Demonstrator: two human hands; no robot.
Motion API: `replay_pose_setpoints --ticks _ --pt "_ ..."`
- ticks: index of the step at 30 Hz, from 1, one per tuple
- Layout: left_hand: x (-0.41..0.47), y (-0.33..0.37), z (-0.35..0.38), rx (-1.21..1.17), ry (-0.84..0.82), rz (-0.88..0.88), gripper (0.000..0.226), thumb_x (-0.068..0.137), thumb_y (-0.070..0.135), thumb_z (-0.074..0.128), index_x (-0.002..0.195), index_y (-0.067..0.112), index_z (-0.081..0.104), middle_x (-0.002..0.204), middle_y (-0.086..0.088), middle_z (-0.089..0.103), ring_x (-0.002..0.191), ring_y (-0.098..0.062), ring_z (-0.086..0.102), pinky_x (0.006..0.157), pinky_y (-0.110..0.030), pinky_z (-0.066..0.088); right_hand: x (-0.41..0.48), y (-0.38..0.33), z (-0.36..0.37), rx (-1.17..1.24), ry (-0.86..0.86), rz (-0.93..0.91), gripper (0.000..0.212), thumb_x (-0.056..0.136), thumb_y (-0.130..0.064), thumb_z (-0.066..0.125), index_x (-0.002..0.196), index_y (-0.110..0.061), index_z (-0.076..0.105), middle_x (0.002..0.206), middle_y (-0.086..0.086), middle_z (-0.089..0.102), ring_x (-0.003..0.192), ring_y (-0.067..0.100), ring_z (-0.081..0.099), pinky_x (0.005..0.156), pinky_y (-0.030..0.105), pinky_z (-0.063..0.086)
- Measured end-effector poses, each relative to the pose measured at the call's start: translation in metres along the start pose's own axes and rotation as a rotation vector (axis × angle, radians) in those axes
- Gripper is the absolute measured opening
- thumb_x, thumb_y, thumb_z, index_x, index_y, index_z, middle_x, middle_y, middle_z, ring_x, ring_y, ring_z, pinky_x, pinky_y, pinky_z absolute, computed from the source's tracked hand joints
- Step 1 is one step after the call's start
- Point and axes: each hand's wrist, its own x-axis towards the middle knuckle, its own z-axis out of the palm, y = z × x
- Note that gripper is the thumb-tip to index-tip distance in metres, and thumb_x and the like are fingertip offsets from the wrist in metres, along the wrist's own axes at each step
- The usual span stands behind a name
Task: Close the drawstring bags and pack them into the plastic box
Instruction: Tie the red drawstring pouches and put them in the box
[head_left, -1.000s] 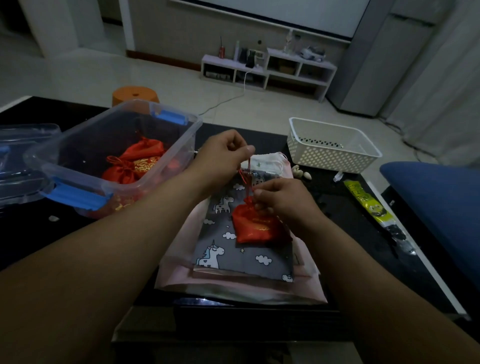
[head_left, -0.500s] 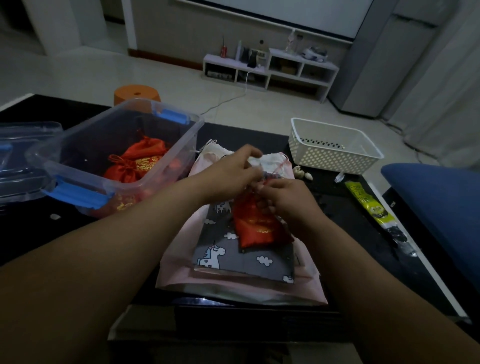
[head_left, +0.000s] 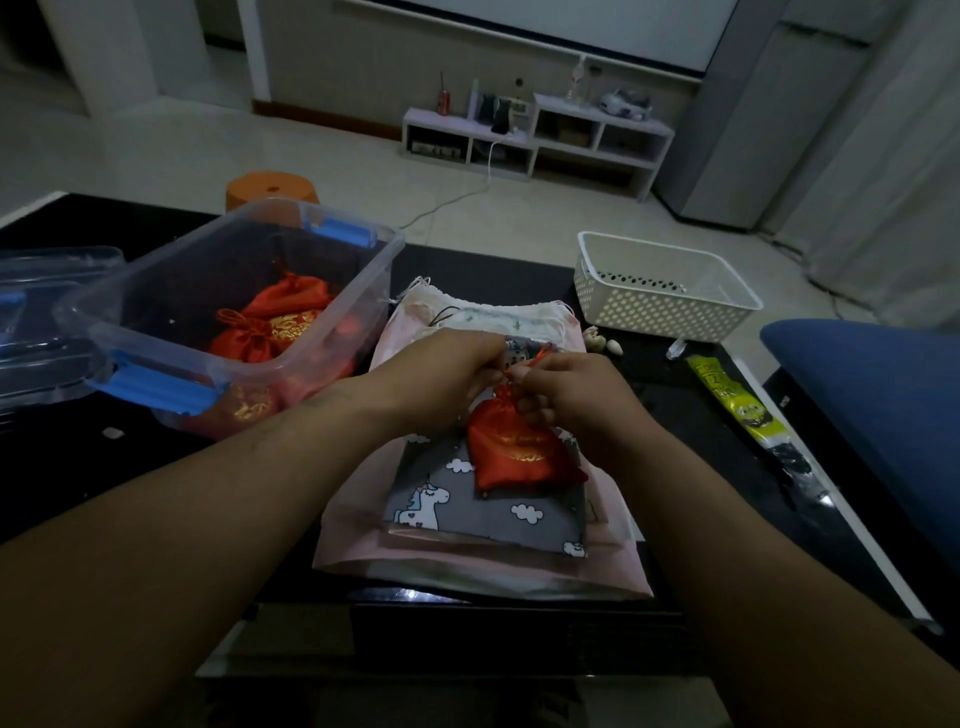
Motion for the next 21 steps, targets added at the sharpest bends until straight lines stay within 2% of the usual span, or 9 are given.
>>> replay_pose_setpoints --ticks 3,6,9,12,17,21 --pt "-0.001 0.001 0.000 0.008 0.012 -0.031 0.024 0.106 0.025 0.054 0.083 0.030 0.048 0.075 0.013 0.050 0.073 -0.009 0.050 0.066 -0.030 0.032 -0.001 -0.001 0.000 -0.006 -0.011 -0.009 0.011 0.100 -0.014 0.069 0.096 -0.005 0.074 0.084 0.012 0.072 0.076 0.018 0.067 0.066 0.025 0.057" --pt "0.001 0.001 -0.003 0.023 0.014 -0.094 0.022 0.108 0.025 0.051 0.086 0.028 0.049 0.075 0.011 0.048 0.075 -0.014 0.052 0.060 -0.029 0.032 -0.001 -0.001 -0.003 -0.056 -0.023 -0.034 0.010 0.100 -0.014 0.068 0.102 -0.005 0.074 0.095 0.015 0.073 0.083 0.020 0.068 0.071 0.029 0.058" --pt "0.001 0.000 -0.003 0.054 -0.067 -0.066 0.013 0.106 0.025 0.050 0.095 0.026 0.057 0.087 0.005 0.059 0.086 -0.019 0.059 0.070 -0.034 0.045 0.000 0.002 -0.001 -0.125 0.011 -0.067 0.007 0.100 -0.011 0.067 0.100 -0.008 0.074 0.089 0.013 0.074 0.078 0.019 0.067 0.068 0.030 0.057" --pt "-0.003 0.005 0.002 0.073 -0.112 -0.050 0.010 0.104 0.028 0.049 0.106 0.027 0.059 0.099 0.003 0.064 0.090 -0.021 0.060 0.080 -0.042 0.052 0.003 0.005 0.001 -0.173 0.058 -0.110 0.007 0.098 -0.011 0.070 0.093 -0.010 0.074 0.078 0.012 0.073 0.072 0.022 0.066 0.073 0.041 0.060" --pt "-0.006 0.007 0.010 0.035 -0.015 -0.090 0.008 0.101 0.037 0.053 0.097 0.030 0.052 0.095 0.003 0.064 0.088 -0.023 0.061 0.080 -0.047 0.053 0.005 0.005 0.004 -0.188 0.062 -0.135 0.010 0.095 -0.013 0.073 0.086 -0.012 0.076 0.081 0.017 0.077 0.071 0.025 0.070 0.078 0.050 0.062" --pt "-0.007 0.008 0.009 0.054 0.041 -0.055 0.013 0.103 0.034 0.050 0.091 0.033 0.046 0.089 0.001 0.063 0.081 -0.025 0.059 0.074 -0.047 0.053 0.003 0.003 0.002 -0.144 0.055 -0.110 0.009 0.096 -0.013 0.073 0.094 -0.005 0.076 0.086 0.016 0.078 0.075 0.024 0.072 0.072 0.038 0.061"
